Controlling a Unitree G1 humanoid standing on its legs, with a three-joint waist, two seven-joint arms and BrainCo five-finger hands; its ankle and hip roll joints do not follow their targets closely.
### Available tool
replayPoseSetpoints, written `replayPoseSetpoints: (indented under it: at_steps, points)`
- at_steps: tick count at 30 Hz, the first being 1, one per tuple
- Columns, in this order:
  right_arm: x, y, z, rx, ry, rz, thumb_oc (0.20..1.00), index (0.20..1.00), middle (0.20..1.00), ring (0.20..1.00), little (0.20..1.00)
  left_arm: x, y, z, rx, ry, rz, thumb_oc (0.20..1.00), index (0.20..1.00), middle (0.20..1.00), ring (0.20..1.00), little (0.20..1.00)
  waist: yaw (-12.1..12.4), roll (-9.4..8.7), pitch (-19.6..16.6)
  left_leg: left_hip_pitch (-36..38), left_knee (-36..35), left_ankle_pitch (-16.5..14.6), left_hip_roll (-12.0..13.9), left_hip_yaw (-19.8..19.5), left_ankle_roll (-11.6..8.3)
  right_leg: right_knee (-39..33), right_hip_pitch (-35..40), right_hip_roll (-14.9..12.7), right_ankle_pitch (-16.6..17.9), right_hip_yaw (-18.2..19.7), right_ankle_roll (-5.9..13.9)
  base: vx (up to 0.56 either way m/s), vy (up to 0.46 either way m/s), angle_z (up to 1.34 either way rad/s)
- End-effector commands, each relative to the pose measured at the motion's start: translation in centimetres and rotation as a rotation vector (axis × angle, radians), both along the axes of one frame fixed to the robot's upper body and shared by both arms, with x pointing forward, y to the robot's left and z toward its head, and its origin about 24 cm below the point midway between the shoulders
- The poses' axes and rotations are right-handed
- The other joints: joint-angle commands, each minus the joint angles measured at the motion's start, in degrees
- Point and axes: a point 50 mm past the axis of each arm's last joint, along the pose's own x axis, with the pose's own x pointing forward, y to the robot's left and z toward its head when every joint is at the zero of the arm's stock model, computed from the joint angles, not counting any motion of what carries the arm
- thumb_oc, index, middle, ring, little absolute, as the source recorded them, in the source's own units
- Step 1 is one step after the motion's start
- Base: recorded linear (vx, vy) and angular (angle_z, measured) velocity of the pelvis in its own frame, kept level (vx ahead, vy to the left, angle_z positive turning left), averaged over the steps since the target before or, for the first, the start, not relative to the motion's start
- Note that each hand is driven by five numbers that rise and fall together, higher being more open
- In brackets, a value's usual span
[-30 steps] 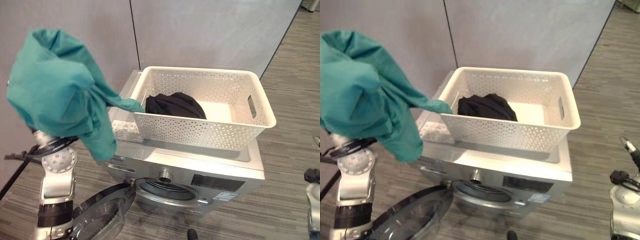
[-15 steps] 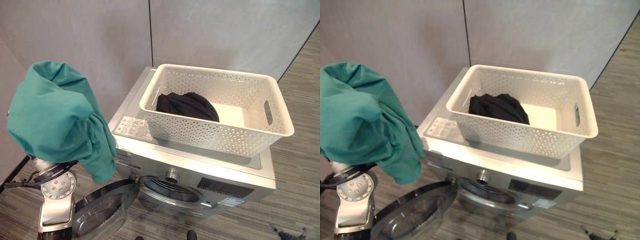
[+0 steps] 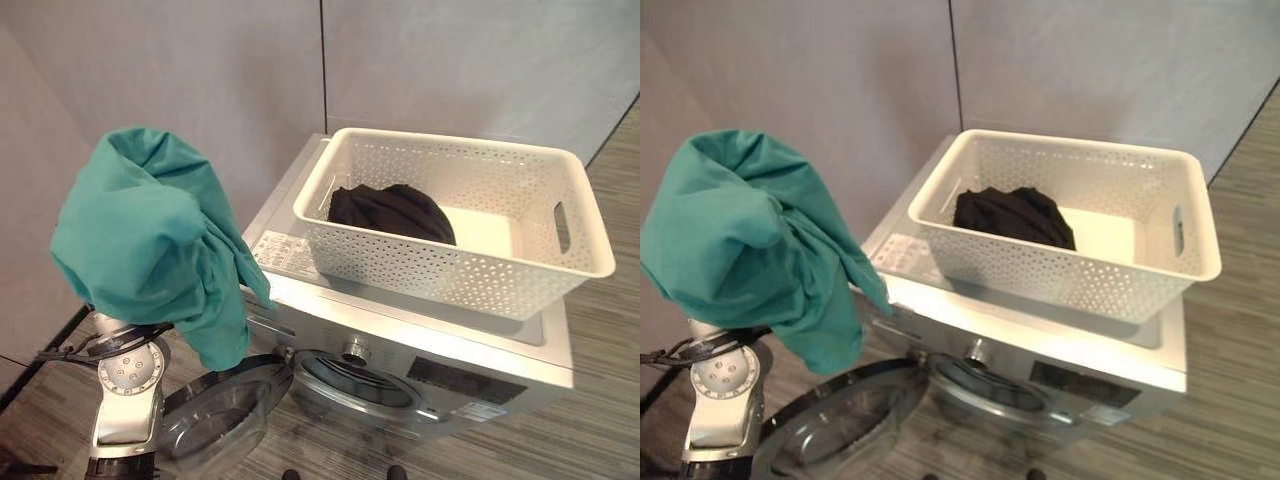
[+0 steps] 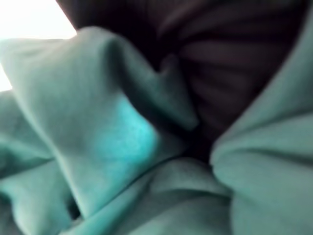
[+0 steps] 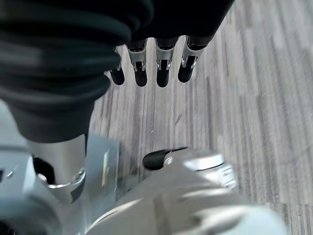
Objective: Grab the laundry basket,head to the washer,open it,put in the laundry and shut it.
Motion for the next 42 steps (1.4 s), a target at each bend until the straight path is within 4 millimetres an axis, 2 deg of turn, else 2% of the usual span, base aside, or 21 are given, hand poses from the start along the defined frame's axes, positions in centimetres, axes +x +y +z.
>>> replayPoseSetpoints:
  at_steps: [1, 5, 7, 10, 12, 13, 16, 22, 24, 25, 26, 27, 28, 29, 32, 33, 34, 36, 37, 40, 42]
  points:
    - [1.7, 0.1, 0.1, -0.002, -0.011, 0.081, 1.000, 1.000, 1.000, 1.000, 1.000, -1.2, -0.8, 2.8, 0.057, -0.151, -0.132, 0.200, 0.200, 0.200, 0.200, 0.200, 0.9, -3.55, 0.1, 1.8, 0.3, -3.4, 1.2, 0.9, -2.01, 0.6, 2.1, -3.5, -2.6, -5.2, 1.76, 0.00, -0.027, 0.04]
    - [3.0, 0.0, 0.3, -0.019, -0.026, 0.177, 1.000, 1.000, 1.000, 1.000, 1.000, -1.9, -1.4, 0.3, 0.029, -0.005, -0.233, 0.200, 0.200, 0.200, 0.200, 0.200, 2.3, -3.39, 0.5, 1.8, 0.3, -3.6, 1.8, 0.3, -2.06, 0.6, 2.5, -3.0, -3.4, -5.7, 1.56, -0.02, -0.033, 0.16]
    - [3.6, 0.1, 0.5, -0.022, -0.037, 0.201, 1.000, 1.000, 1.000, 1.000, 1.000, -2.4, -1.5, -2.3, -0.012, 0.136, -0.283, 0.200, 0.200, 0.200, 0.200, 0.200, 3.3, -3.48, 0.9, 1.5, 0.3, -3.3, 2.1, -0.1, -2.04, 0.6, 2.5, -2.7, -3.5, -6.0, 1.37, -0.04, -0.028, 0.06]
    - [3.8, 0.0, 0.5, -0.022, -0.042, 0.207, 1.000, 1.000, 1.000, 1.000, 1.000, -2.7, -1.7, -4.1, -0.011, 0.241, -0.315, 0.200, 0.200, 0.200, 0.200, 0.200, 3.8, -3.59, 1.2, 1.3, 0.3, -3.1, 2.3, -0.7, -2.05, 0.6, 2.7, -2.5, -3.7, -6.2, 1.17, -0.03, -0.037, 0.16]
    - [3.9, 0.2, 0.5, -0.015, -0.041, 0.221, 1.000, 1.000, 1.000, 1.000, 1.000, -3.1, -2.1, -7.4, -0.024, 0.422, -0.375, 0.200, 0.200, 0.200, 0.200, 0.200, 4.4, -3.88, 1.9, 0.7, 0.3, -2.5, 2.9, -2.0, -2.15, 0.6, 2.6, -1.7, -4.1, -6.5, 0.63, -0.05, -0.070, 0.12]
    - [3.8, 0.2, 0.5, -0.015, -0.041, 0.221, 1.000, 1.000, 1.000, 1.000, 1.000, -3.1, -2.2, -7.5, -0.024, 0.423, -0.376, 0.200, 0.200, 0.200, 0.200, 0.200, 4.4, -3.87, 1.9, 0.7, 0.3, -2.5, 2.9, -2.0, -2.17, 0.6, 2.6, -1.7, -4.1, -6.5, 0.62, -0.04, -0.060, 0.18]
    - [4.7, 0.3, 0.6, -0.027, -0.057, 0.272, 1.000, 1.000, 1.000, 1.000, 1.000, -3.2, -2.8, -10.2, -0.058, 0.554, -0.425, 0.200, 0.200, 0.200, 0.200, 0.200, 4.8, -4.28, 2.6, 0.1, 0.4, -1.4, 4.2, -2.7, -2.58, 0.6, 2.2, -0.2, -4.7, -6.1, -0.11, -0.04, -0.077, 0.22]
    - [6.1, -0.1, 1.1, -0.062, -0.083, 0.305, 1.000, 1.000, 1.000, 1.000, 1.000, -2.5, -4.3, -11.9, -0.028, 0.647, -0.508, 0.200, 0.200, 0.200, 0.200, 0.200, 5.4, -4.21, 5.0, -3.1, 1.3, 1.4, 7.1, -5.1, -3.59, 0.6, 0.9, 2.4, -5.8, -5.7, -1.38, -0.15, -0.122, 0.08]
    - [7.3, -0.5, 1.5, -0.094, -0.109, 0.331, 1.000, 1.000, 1.000, 1.000, 1.000, -2.0, -5.3, -12.5, -0.016, 0.670, -0.554, 0.200, 0.200, 0.200, 0.200, 0.200, 5.0, -3.69, 5.5, -5.8, 0.8, 3.9, 9.0, -5.8, -5.04, 0.6, 0.1, 3.7, -7.2, -6.7, -1.71, -0.21, -0.085, 0.32]
    - [7.7, -0.9, 1.8, -0.109, -0.120, 0.330, 1.000, 1.000, 1.000, 1.000, 1.000, -1.6, -5.6, -12.5, 0.002, 0.664, -0.566, 0.200, 0.200, 0.200, 0.200, 0.200, 4.7, -3.97, 6.4, -7.2, 1.9, 4.3, 9.2, -4.8, -4.75, 0.6, -0.2, 3.3, -7.3, -6.9, -1.86, -0.29, -0.039, 0.36]
    - [8.2, -1.5, 2.1, -0.127, -0.136, 0.328, 1.000, 1.000, 1.000, 1.000, 1.000, -1.2, -6.0, -12.4, 0.013, 0.658, -0.581, 0.200, 0.200, 0.200, 0.200, 0.200, 3.7, -4.55, 7.4, -8.3, 5.3, 3.2, 9.2, -2.2, -4.01, 0.6, -1.0, 2.6, -6.6, -7.7, -2.20, -0.42, -0.032, 0.22]
    - [8.8, -2.1, 2.5, -0.144, -0.156, 0.316, 1.000, 1.000, 1.000, 1.000, 1.000, -0.7, -6.4, -12.4, 0.010, 0.651, -0.605, 0.200, 0.200, 0.200, 0.200, 0.200, 2.2, -5.64, 8.1, -8.3, 13.1, -0.3, 9.3, 2.3, -2.77, 0.6, -2.9, 1.5, -4.9, -9.2, -2.85, -0.32, -0.024, 0.28]
    - [8.8, -2.1, 2.5, -0.144, -0.156, 0.316, 1.000, 1.000, 1.000, 1.000, 1.000, -0.7, -6.4, -12.4, 0.010, 0.650, -0.605, 0.200, 0.200, 0.200, 0.200, 0.200, 2.2, -5.66, 8.0, -8.5, 13.2, -0.3, 9.3, 2.3, -2.76, 0.6, -3.0, 1.4, -4.9, -9.2, -2.84, -0.28, -0.027, 0.52]
    - [9.0, -2.3, 2.6, -0.147, -0.163, 0.302, 1.000, 1.000, 1.000, 1.000, 1.000, -0.5, -6.7, -12.5, 0.014, 0.652, -0.610, 0.200, 0.200, 0.200, 0.200, 0.200, 1.5, -6.13, 8.1, -8.3, 19.2, -1.7, 9.1, 3.0, -2.49, 0.6, -3.9, 1.1, -4.0, -9.5, -3.26, -0.14, -0.020, 0.74]
    - [8.4, -2.9, 2.7, -0.147, -0.166, 0.252, 1.000, 1.000, 1.000, 1.000, 1.000, -0.4, -6.6, -12.9, 0.027, 0.669, -0.602, 0.200, 0.200, 0.200, 0.200, 0.200, -0.1, -6.75, 7.2, -6.7, 31.8, -4.0, 8.3, 1.8, -2.26, 0.6, -5.9, 0.6, -2.7, -11.0, -3.62, -0.14, 0.000, 0.28]
    - [8.4, -2.9, 2.7, -0.147, -0.167, 0.251, 1.000, 1.000, 1.000, 1.000, 1.000, -0.4, -6.6, -12.9, 0.027, 0.668, -0.602, 0.200, 0.200, 0.200, 0.200, 0.200, -0.3, -6.85, 7.1, -7.1, 32.0, -3.9, 8.1, 1.6, -2.17, 0.6, -6.1, 0.4, -2.5, -11.1, -3.61, -0.08, 0.050, 0.41]
    - [7.8, -3.1, 2.5, -0.142, -0.152, 0.237, 1.000, 1.000, 1.000, 1.000, 1.000, -0.3, -6.6, -13.1, 0.027, 0.681, -0.596, 0.200, 0.200, 0.200, 0.200, 0.200, -1.0, -6.36, 6.4, -4.5, 34.5, -5.4, 5.4, -2.0, -2.21, 0.6, -7.0, 0.9, -1.2, -11.0, -3.12, -0.06, 0.087, 0.59]
    - [7.4, -3.2, 2.4, -0.135, -0.142, 0.211, 1.000, 1.000, 1.000, 1.000, 1.000, -0.3, -6.9, -13.3, 0.024, 0.687, -0.604, 0.200, 0.200, 0.200, 0.200, 0.200, -2.2, -5.42, 5.9, -1.3, 31.6, -7.2, 2.0, -5.1, -2.00, 0.6, -8.0, 0.9, 0.3, -10.5, -2.35, -0.08, 0.197, 0.30]
    - [6.3, -3.7, 2.3, -0.131, -0.131, 0.144, 1.000, 1.000, 1.000, 1.000, 1.000, -0.2, -7.4, -13.5, 0.034, 0.695, -0.640, 0.200, 0.200, 0.200, 0.200, 0.200, -5.1, -4.44, 4.7, 3.7, 24.7, -11.2, 4.9, 0.4, -1.14, 0.6, -9.4, -0.7, 1.2, -11.5, -1.48, -0.06, 0.209, 0.22]
    - [6.0, -4.2, 2.3, -0.137, -0.122, 0.098, 1.000, 1.000, 1.000, 1.000, 1.000, -0.1, -7.9, -13.9, 0.044, 0.719, -0.667, 0.200, 0.200, 0.200, 0.200, 0.200, -5.6, -2.73, 4.3, 7.9, 16.6, -12.2, 5.3, 3.2, -1.27, 0.6, -11.0, -1.9, 3.2, -12.0, -0.20, -0.13, 0.267, 0.72]
    - [6.7, -4.5, 2.6, -0.137, -0.157, 0.049, 1.000, 1.000, 1.000, 1.000, 1.000, 0.5, -8.6, -14.1, 0.052, 0.729, -0.703, 0.200, 0.200, 0.200, 0.200, 0.200, -7.2, -2.31, 5.2, 10.4, 10.4, -16.5, 4.2, 5.2, -1.08, 1.0, -14.2, -5.7, 6.3, -13.3, 1.83, -0.28, 0.306, 0.55]
